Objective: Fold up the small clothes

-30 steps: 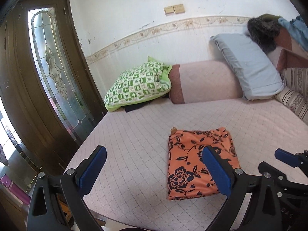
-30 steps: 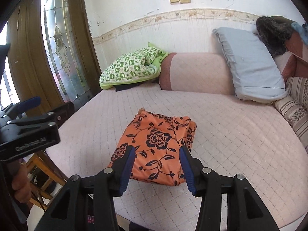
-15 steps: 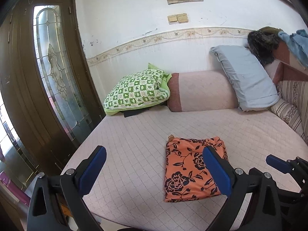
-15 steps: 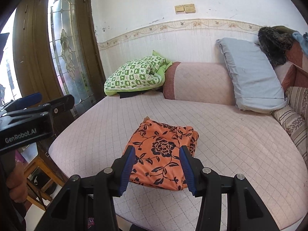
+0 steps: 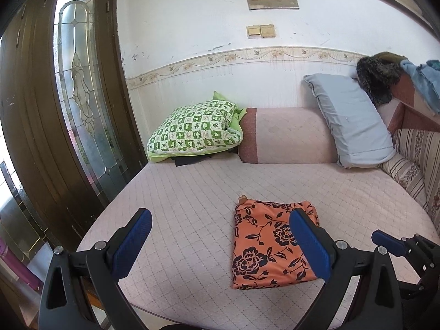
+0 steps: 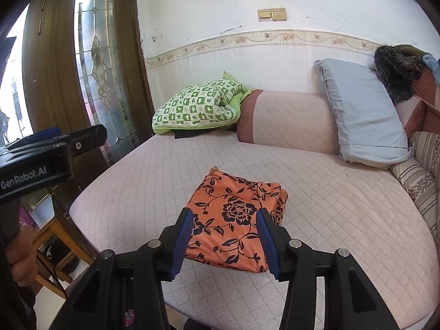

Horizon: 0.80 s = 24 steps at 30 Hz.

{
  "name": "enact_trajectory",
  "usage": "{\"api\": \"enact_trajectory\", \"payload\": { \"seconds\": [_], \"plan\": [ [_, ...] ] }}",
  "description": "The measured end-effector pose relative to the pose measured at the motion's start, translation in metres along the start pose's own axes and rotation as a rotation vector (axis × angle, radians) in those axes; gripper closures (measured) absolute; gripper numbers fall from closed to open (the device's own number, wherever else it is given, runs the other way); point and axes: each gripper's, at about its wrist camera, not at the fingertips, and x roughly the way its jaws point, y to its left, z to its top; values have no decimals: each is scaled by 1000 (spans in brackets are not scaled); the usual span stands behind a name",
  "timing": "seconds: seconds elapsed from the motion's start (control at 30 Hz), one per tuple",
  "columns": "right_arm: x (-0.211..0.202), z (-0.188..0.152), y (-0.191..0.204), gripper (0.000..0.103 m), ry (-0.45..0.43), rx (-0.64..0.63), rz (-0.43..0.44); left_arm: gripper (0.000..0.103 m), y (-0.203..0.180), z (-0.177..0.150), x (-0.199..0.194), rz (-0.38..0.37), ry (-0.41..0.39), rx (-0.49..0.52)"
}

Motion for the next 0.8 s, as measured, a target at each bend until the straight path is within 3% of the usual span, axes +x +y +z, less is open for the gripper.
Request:
{"api": "enact_trajectory", "payload": {
  "seconds": [0.8],
  "plan": [
    [2,0,20,52,26,-41,-15,3,18,0,2,-29,38,-35]
  ]
}}
